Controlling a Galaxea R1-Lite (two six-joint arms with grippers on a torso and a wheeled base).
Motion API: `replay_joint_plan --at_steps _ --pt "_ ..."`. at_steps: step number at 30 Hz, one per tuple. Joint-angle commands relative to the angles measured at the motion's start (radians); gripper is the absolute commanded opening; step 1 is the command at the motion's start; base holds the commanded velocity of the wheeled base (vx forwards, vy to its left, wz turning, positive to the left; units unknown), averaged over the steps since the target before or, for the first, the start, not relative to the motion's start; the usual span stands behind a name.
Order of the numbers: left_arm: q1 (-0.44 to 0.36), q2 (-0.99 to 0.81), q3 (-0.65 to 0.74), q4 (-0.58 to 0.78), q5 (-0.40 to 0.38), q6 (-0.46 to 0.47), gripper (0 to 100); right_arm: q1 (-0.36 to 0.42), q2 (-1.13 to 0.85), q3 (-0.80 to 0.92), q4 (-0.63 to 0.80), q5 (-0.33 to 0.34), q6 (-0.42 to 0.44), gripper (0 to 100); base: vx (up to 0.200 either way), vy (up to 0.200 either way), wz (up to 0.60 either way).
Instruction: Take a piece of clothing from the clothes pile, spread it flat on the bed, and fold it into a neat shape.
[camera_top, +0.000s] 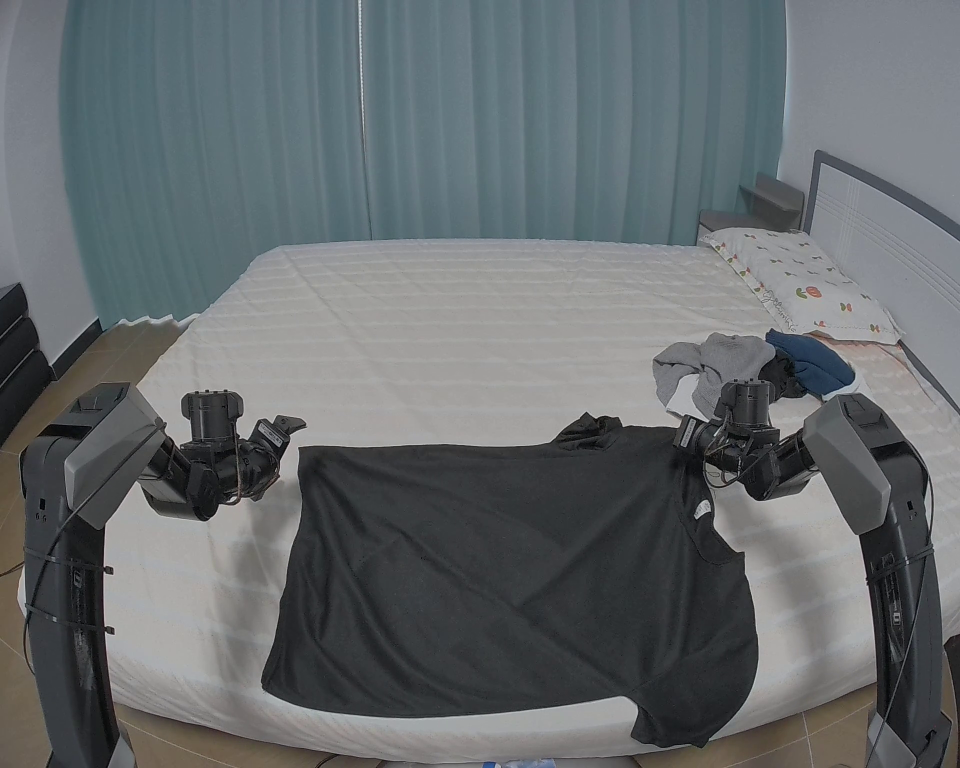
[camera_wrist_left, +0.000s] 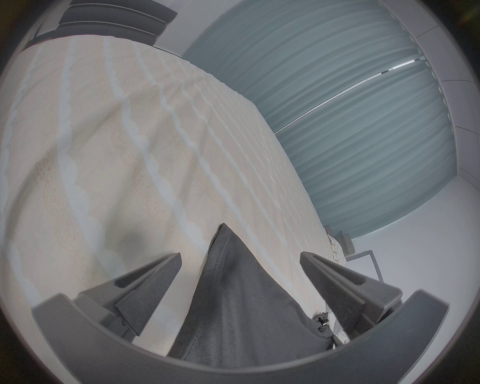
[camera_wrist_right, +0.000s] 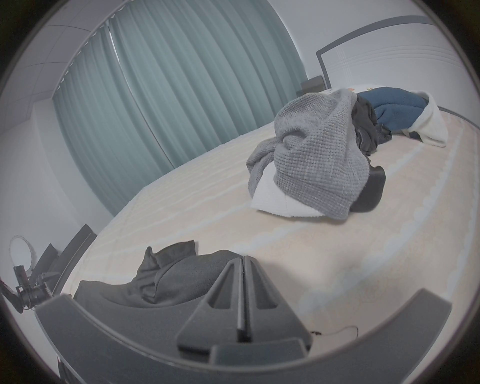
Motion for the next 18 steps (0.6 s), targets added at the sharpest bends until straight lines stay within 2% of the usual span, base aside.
replay_joint_plan --at_steps 1,4,16,17,18 --pt "0.0 0.002 0.0 0.0 -0.001 0.0 100 0.002 0.03 -0.037 -0.013 -0.005 0.001 0 0.0 0.0 0.0" --pt "0.0 0.002 0.0 0.0 0.001 0.0 100 0.011 0.055 -0.084 -0.056 -0.028 0.001 0 0.0 0.0 0.0" --pt "0.0 0.002 0.0 0.0 0.001 0.0 100 0.022 0.07 -0.086 -0.044 -0.055 -0.006 0 0.0 0.0 0.0" --pt "0.0 0.002 0.0 0.0 0.001 0.0 100 0.022 0.07 -0.086 -0.047 -0.06 -0.006 100 0.0 0.0 0.0" --pt "0.0 0.002 0.0 0.0 0.001 0.0 100 0.022 0.07 -0.083 -0.055 -0.063 -0.008 100 0.0 0.0 0.0"
